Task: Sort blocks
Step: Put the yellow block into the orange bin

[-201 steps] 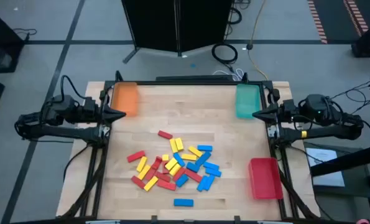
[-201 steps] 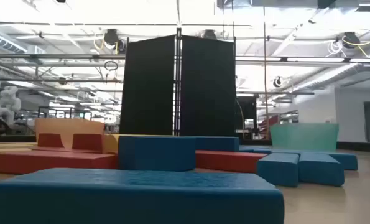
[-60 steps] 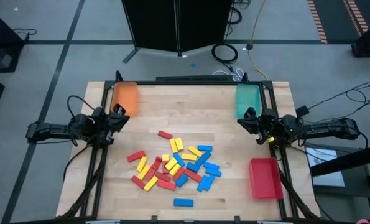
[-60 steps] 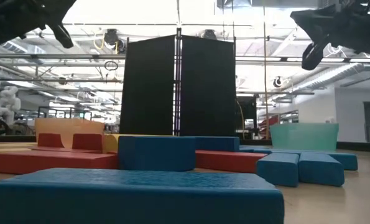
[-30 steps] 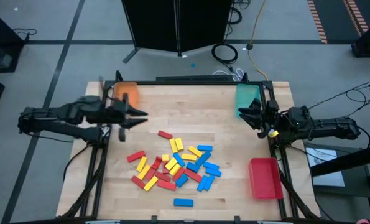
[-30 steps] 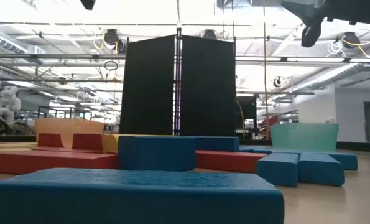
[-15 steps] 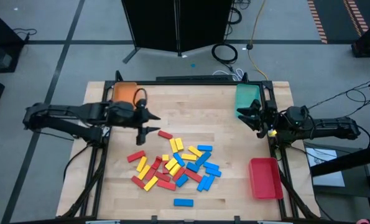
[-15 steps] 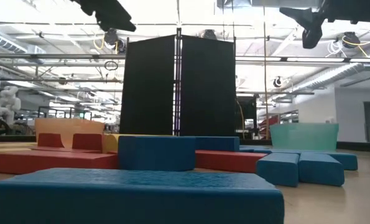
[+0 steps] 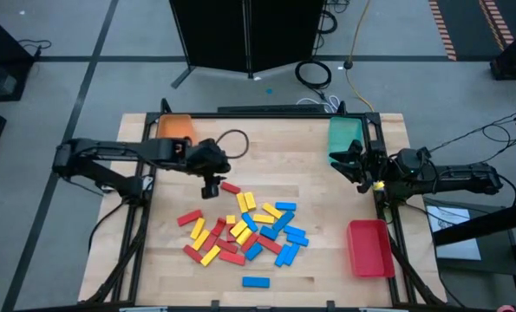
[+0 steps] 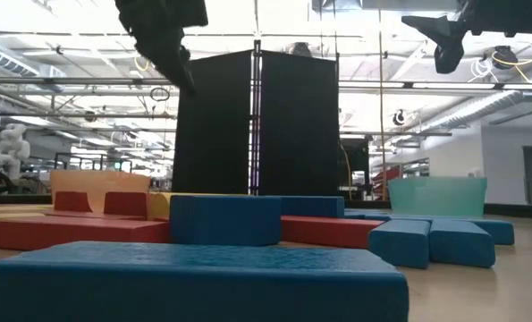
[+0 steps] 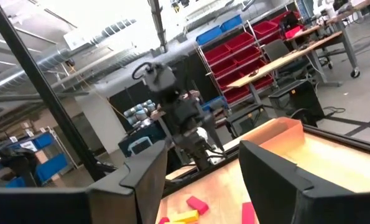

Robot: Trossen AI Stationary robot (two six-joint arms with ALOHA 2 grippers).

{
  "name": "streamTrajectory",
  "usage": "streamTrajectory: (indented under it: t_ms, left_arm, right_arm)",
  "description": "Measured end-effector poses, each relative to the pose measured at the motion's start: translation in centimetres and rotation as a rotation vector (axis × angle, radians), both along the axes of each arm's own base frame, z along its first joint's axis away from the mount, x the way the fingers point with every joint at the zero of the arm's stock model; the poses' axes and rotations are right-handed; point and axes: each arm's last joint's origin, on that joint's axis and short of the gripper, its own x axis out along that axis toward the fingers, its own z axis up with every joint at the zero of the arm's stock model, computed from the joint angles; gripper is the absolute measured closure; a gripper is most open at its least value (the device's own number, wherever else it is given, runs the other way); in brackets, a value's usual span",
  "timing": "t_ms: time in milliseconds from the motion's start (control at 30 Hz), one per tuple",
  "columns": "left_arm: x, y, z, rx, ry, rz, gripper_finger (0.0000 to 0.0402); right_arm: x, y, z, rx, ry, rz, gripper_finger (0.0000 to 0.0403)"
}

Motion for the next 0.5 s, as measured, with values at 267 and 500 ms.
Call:
streamTrajectory:
  t_ms: [267, 500]
  left_arm:
    - [1.9, 0.2, -1.9, 0.074, 0.064, -0.218, 0.0210]
    - [3.4, 0.3, -4.0, 0.047, 0.122, -0.232, 0.0210]
  right_arm:
    - [0.0, 0.1, -0.1, -0.002, 0.015, 0.025, 0.0209]
    - [0.1, 0.2, -0.4, -0.005, 0.043, 0.065, 0.0209]
